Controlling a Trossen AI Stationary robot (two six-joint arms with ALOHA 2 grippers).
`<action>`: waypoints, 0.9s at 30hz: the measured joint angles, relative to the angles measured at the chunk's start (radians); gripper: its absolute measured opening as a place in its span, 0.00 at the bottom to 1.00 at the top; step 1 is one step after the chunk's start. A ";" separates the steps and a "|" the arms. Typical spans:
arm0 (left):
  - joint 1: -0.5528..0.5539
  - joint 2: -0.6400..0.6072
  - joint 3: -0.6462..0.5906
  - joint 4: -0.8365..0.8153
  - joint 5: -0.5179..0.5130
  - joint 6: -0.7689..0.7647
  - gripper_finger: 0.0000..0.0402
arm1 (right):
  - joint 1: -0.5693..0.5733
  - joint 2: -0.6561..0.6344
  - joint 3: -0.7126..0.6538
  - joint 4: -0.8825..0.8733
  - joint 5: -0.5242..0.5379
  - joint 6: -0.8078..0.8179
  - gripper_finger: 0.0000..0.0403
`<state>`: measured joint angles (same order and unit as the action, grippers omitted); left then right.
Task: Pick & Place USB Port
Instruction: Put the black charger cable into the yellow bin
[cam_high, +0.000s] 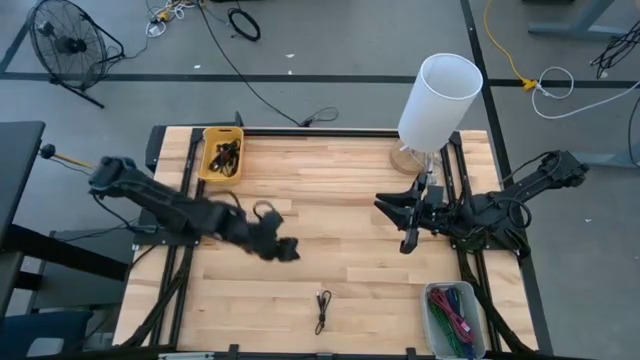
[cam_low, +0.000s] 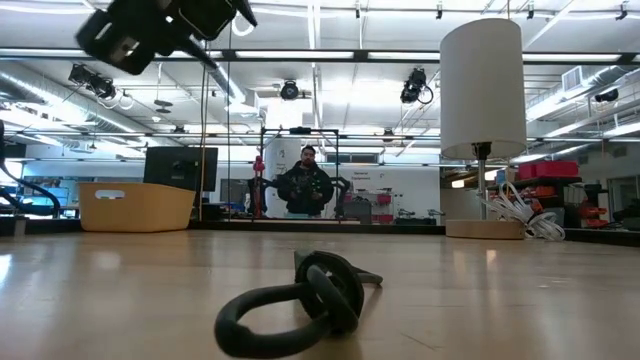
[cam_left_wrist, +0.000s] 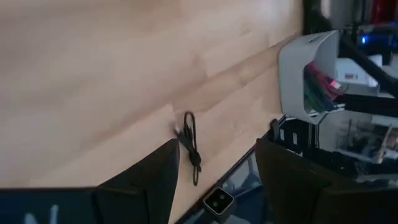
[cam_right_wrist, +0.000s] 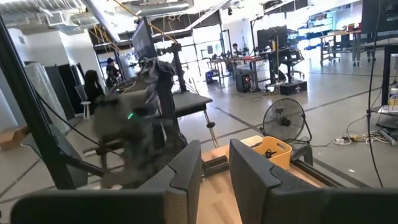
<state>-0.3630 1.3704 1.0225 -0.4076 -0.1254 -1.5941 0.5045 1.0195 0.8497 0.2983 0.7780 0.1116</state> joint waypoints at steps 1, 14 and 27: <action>-0.024 0.027 0.000 0.025 -0.006 -0.042 0.54 | 0.000 0.000 0.000 -0.004 0.000 -0.001 0.21; -0.181 0.367 0.010 0.371 -0.020 -0.246 0.54 | 0.000 0.000 0.000 -0.041 0.000 0.003 0.21; -0.184 0.551 0.136 0.370 0.017 -0.228 0.54 | 0.000 0.000 0.000 -0.047 0.052 0.027 0.21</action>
<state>-0.5472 1.9215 1.1581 -0.0373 -0.1081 -1.8219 0.5045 1.0199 0.8497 0.2513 0.8304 0.1390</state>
